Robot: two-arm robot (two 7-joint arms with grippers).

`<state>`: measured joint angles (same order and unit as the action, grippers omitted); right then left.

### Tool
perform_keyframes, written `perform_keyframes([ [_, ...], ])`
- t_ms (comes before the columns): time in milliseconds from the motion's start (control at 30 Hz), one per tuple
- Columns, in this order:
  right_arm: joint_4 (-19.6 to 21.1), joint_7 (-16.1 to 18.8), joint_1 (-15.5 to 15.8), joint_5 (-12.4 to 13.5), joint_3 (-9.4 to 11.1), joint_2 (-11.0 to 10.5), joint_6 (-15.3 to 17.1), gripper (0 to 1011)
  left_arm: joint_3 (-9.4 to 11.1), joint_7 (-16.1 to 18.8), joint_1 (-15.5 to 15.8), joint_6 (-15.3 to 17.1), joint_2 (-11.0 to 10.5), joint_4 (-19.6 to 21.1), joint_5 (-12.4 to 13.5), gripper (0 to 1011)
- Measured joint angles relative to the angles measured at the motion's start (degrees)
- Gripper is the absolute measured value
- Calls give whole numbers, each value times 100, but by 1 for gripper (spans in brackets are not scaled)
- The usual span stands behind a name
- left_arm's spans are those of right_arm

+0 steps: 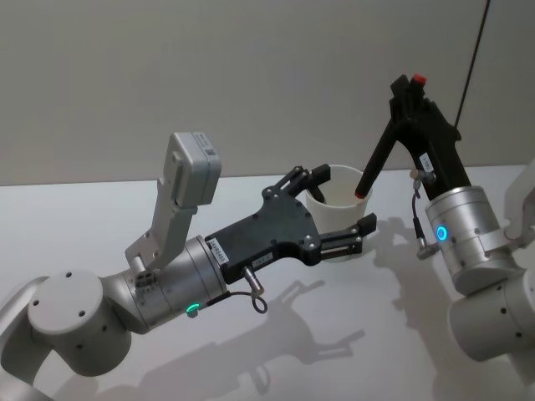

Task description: Place the pen into the pen holder.

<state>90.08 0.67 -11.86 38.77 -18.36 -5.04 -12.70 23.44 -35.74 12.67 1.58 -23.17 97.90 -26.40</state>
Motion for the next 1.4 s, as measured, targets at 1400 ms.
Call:
perform_keyframes([
  [1400,-785,205,-468,-900,-38,330,-139,341,0,0,0,0,0,0,0,1001],
])
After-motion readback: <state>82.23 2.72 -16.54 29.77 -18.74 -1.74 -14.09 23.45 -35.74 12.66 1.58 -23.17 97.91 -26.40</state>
